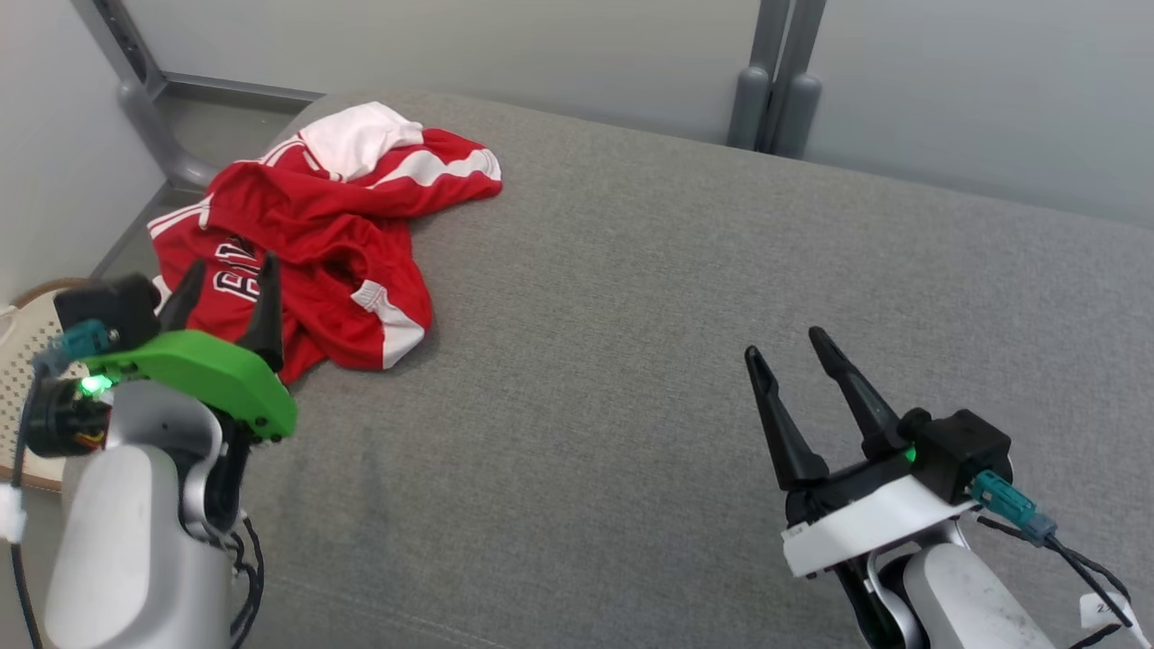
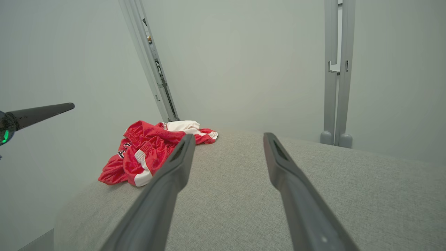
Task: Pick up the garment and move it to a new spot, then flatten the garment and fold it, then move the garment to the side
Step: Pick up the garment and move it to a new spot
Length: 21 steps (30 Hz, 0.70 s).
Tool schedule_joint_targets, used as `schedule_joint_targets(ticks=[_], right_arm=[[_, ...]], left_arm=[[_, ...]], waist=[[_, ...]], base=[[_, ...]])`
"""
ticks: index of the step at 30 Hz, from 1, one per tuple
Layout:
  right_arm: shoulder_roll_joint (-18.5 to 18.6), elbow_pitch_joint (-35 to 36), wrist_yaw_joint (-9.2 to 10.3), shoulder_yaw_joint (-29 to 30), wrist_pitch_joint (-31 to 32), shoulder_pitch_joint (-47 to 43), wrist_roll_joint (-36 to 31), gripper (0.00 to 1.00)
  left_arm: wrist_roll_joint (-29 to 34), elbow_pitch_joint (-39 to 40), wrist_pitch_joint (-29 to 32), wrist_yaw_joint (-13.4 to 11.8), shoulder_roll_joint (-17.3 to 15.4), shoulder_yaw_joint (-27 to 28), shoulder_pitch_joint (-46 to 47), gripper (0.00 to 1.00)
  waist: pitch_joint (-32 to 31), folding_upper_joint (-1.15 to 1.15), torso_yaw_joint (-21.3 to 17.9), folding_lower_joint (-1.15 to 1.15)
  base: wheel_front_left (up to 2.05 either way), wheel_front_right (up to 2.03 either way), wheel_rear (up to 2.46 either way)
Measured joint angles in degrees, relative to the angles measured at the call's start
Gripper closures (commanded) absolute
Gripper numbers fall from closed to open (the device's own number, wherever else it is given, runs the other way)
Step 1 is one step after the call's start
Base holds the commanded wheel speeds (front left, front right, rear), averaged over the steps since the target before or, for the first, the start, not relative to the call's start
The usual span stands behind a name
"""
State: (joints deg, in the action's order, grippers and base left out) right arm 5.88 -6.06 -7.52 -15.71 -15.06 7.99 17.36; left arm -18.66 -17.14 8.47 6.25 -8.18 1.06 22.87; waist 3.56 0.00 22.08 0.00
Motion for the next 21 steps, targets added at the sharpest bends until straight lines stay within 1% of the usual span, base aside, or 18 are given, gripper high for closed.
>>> schedule_joint_targets(ticks=[5, 8, 12, 16, 21], right_arm=[[1.81, 1.16, 0.02, -2.19, 0.00, 2.36, 0.83, 0.00], [2.44, 1.51, 0.03, -2.56, 0.00, 3.87, 1.22, 0.00], [2.79, 1.97, 0.03, -3.63, 0.00, 5.84, 1.30, 0.00], [2.92, 2.27, 0.03, -3.68, 0.00, 7.07, 1.38, 0.00], [2.65, 2.52, 0.03, -3.79, 0.00, 7.78, 1.63, 0.00]], left_arm=[[-2.79, -2.20, 12.18, 0.26, -2.52, -0.38, 7.35, 0.00], [-3.92, -5.46, 16.88, 0.29, -4.11, -0.04, 10.44, 0.00], [-5.69, -11.77, 21.14, 0.40, -6.19, 0.14, 14.59, 0.00], [-6.82, -18.93, 24.15, 0.64, -7.82, 0.46, 16.89, 0.00], [-6.56, -26.80, 27.31, 0.79, -10.48, -0.62, 17.90, 0.00]], waist=[[2.74, 0.00, -2.83, 0.00], [4.28, 0.00, -4.65, 0.00], [6.56, 0.00, -7.76, 0.00], [8.43, 0.00, -10.92, 0.00], [10.24, 0.00, -14.57, 0.00]], base=[[0.00, 0.00, 0.00], [0.00, 0.00, 0.00], [0.00, 0.00, 0.00], [0.00, 0.00, 0.00], [0.00, 0.00, 0.00]])
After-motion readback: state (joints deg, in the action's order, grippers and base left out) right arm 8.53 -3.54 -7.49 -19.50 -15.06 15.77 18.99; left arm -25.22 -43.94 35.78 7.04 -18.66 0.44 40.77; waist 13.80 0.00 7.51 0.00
